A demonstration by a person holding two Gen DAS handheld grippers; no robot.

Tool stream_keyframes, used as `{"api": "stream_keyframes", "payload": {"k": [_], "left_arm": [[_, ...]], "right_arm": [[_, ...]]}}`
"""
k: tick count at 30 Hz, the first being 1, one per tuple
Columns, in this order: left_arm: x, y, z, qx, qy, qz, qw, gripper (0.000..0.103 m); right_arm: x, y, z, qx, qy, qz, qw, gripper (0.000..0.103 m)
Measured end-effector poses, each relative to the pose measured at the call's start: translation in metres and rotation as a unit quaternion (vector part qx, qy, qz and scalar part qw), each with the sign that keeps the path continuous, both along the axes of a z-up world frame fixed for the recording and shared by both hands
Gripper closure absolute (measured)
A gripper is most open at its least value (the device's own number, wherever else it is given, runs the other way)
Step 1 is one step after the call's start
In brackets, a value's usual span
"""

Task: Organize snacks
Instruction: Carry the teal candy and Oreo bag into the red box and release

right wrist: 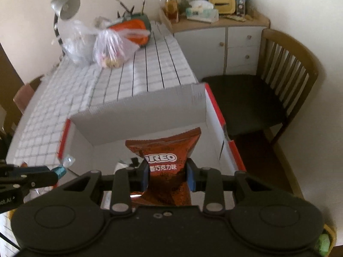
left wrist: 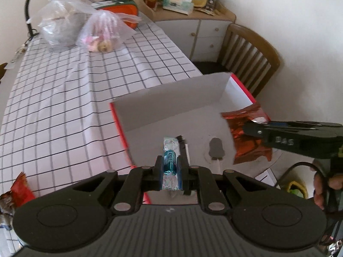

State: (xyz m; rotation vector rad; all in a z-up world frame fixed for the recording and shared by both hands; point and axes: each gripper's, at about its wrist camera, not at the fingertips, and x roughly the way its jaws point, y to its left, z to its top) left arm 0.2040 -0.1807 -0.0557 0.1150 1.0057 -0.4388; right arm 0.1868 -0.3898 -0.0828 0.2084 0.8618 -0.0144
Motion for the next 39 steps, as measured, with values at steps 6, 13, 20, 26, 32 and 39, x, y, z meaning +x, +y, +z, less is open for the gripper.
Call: {"api": "stream_keyframes", "payload": {"k": [6, 13, 20, 26, 32, 39], "left_arm": [[0.02, -0.023, -0.025, 0.018, 0.026, -0.001, 0.9995, 0.091], [0.04, -0.037, -0.056, 0.035, 0.06, -0.005, 0.9976, 0.091], [0.043, -0.047, -0.079, 0.06, 0.083, -0.013, 0.9947, 0.091], [0.041, -0.05, -0.09, 0.071, 0.1, -0.014, 0.9924, 0.091], [0.038, -0.046, -0.085, 0.063, 0.102, -0.009, 0.9927, 0.091], [0.029, -0.033, -0.068, 0.039, 0.086, -0.003, 0.9955, 0.086]], "right_arm": [[0.021, 0.001, -0.022, -0.003, 0.019, 0.016, 1.0, 0.071], [0.036, 0.009, -0.046, -0.005, 0.052, 0.027, 0.998, 0.071], [0.038, 0.008, -0.061, -0.003, 0.072, 0.025, 0.997, 0.07], [0.036, 0.008, -0.063, -0.001, 0.074, 0.025, 0.997, 0.068], [0.028, 0.005, -0.06, 0.005, 0.071, 0.025, 0.997, 0.066], [0.012, 0.007, -0.043, 0.02, 0.047, 0.035, 0.998, 0.058]]}}
